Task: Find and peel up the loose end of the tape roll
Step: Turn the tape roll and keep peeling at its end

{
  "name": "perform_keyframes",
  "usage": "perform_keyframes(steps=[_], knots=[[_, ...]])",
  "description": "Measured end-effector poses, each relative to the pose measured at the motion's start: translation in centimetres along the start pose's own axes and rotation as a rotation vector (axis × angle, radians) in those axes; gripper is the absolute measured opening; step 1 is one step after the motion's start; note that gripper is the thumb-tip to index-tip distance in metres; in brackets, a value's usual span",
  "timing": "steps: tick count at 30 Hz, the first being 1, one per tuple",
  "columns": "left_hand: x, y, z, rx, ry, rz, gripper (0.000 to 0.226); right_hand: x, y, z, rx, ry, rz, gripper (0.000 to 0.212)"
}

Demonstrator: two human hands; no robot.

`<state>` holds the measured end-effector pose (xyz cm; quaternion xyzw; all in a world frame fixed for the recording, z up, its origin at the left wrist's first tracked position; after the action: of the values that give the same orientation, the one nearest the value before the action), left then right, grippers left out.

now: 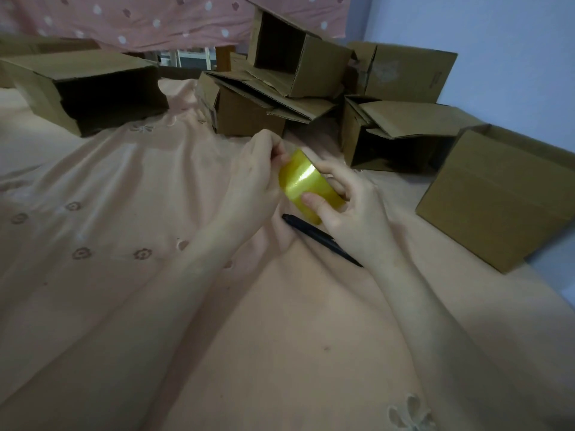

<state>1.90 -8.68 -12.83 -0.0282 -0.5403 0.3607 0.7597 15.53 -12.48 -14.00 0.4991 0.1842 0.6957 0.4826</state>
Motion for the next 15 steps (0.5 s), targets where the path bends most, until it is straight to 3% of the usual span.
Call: perform_keyframes(steps=[2, 4, 8, 15], knots=[[-0.1, 0.6, -0.2, -0.129, 0.037, 0.070, 0.007, 0.0, -0.3, 0.3, 0.075, 0.024, -0.039, 0.024], [-0.2, 0.9, 0.1, -0.219, 0.023, 0.131, 0.011, 0.1, -0.3, 0.4, 0.146, 0.039, -0.046, 0.024], [0.1, 1.6, 0.9, -0.242, -0.032, 0.206, 0.021, 0.1, -0.2, 0.5, 0.239, 0.035, -0.056, 0.027], [-0.2, 2.2, 0.5, -0.290, 0.007, 0.307, 0.011, 0.3, -0.8, 1.0, 0.280, -0.038, -0.098, 0.028]])
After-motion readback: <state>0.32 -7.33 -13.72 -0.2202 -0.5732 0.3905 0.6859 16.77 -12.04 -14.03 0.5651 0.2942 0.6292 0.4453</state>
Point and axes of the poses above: each hand's wrist, its own x-axis towards the middle knuckle, its own z-axis out of the back of the hand, y = z × x, the point moved 6 cm from there along x, towards the middle knuckle, and after that the axes turned 2 degrees about -z, right-handed, at the moved point
